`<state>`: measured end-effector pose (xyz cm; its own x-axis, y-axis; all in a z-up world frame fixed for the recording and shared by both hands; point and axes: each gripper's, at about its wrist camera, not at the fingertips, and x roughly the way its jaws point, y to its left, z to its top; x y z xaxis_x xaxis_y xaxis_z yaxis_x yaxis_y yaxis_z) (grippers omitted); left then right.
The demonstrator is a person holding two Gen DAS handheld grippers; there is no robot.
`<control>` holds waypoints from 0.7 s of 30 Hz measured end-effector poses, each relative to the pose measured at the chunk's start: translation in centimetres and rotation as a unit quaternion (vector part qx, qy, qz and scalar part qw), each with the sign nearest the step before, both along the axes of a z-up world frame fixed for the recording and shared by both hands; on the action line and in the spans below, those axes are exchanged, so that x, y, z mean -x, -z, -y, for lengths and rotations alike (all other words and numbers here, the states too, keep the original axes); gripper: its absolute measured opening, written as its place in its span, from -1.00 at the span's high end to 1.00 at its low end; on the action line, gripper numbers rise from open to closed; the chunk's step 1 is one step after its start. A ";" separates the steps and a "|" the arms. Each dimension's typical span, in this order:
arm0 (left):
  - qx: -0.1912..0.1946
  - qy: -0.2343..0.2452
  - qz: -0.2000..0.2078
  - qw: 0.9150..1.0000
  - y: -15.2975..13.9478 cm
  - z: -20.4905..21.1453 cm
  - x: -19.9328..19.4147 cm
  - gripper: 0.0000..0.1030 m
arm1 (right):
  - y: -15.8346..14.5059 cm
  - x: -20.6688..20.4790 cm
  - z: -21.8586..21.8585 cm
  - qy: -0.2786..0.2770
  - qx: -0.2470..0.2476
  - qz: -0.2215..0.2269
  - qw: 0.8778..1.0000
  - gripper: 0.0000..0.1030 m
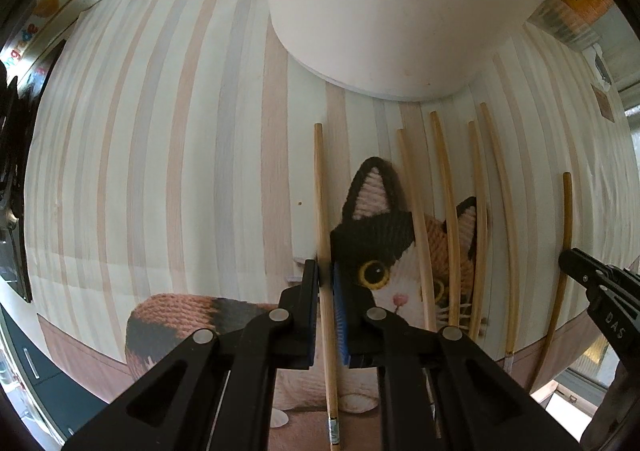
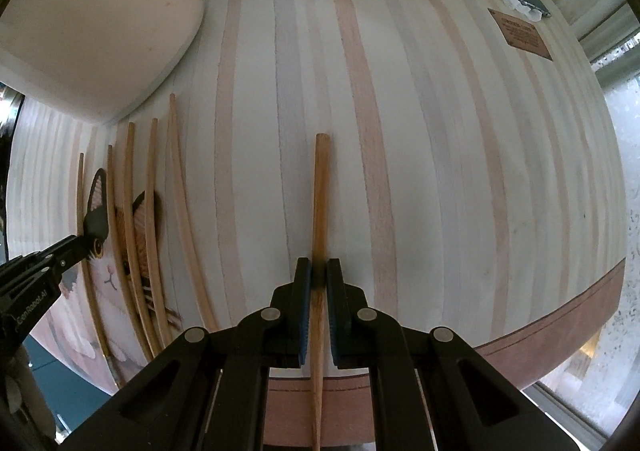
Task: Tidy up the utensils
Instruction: 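Grasp a chopstick with the left tool while the right tool grasps another, then lift both held chopsticks and carry them toward the utensil holder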
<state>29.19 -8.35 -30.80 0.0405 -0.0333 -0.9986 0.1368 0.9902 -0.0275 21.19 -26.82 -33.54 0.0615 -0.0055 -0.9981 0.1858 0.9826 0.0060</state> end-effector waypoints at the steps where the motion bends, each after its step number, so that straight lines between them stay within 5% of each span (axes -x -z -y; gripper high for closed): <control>1: 0.003 -0.008 -0.004 1.000 0.1 -0.4 -0.3 0.91 | 0.2 -0.3 -0.4 -0.002 0.002 -0.001 1.000 0.85; 7: 0.032 -0.051 -0.032 0.998 0.5 -2.9 -1.0 0.91 | 0.3 -0.8 -1.9 -0.006 -0.008 -0.004 1.000 0.85; 21: 0.013 -0.018 -0.031 0.999 0.5 -2.1 -2.5 0.83 | 0.4 -3.6 -2.8 -0.029 0.002 -0.030 0.999 0.84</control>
<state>31.71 -6.28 -31.34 -0.0207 -0.0592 -0.9980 0.0993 0.9932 -0.0610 24.76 -24.05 -33.95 0.0011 -0.0076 -1.0000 0.1283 0.9917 -0.0074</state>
